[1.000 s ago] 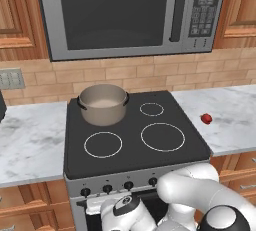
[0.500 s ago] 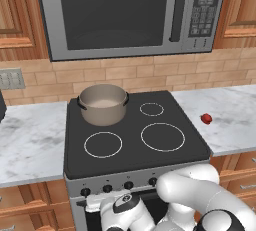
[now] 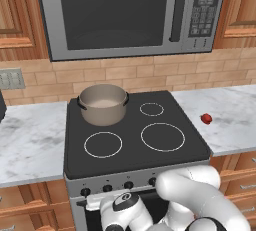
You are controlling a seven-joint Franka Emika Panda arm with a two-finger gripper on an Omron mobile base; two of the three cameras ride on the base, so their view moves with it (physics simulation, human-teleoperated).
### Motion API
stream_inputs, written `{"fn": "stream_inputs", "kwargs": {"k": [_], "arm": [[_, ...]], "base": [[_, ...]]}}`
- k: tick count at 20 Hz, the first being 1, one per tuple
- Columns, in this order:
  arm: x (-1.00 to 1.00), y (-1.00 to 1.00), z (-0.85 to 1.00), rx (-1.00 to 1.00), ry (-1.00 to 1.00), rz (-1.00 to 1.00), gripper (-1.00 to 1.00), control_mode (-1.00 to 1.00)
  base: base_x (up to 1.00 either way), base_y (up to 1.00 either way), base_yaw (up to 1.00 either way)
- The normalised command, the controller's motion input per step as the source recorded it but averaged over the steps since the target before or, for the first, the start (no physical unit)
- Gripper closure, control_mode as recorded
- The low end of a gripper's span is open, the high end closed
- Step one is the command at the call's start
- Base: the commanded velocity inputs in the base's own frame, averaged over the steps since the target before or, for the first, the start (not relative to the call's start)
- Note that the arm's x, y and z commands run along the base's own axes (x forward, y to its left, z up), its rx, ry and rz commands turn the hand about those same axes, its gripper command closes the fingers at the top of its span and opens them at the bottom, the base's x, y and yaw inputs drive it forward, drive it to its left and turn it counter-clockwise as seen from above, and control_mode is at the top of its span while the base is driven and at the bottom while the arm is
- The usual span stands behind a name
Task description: Turn on the burner for the pot on the stove. Wait thirty seconds for the pot to heat up. Then add the bell pepper to the pot.
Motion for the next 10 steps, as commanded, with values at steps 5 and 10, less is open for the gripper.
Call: {"fn": "stream_inputs", "kwargs": {"k": [5, 10], "arm": [[0.11, 0.00, -0.22, 0.00, 0.00, 0.00, -1.00, -1.00], [0.05, 0.00, -0.02, 0.00, 0.00, 0.00, -1.00, -1.00]], "base": [[0.00, 0.00, 0.00], [0.00, 0.00, 0.00]]}}
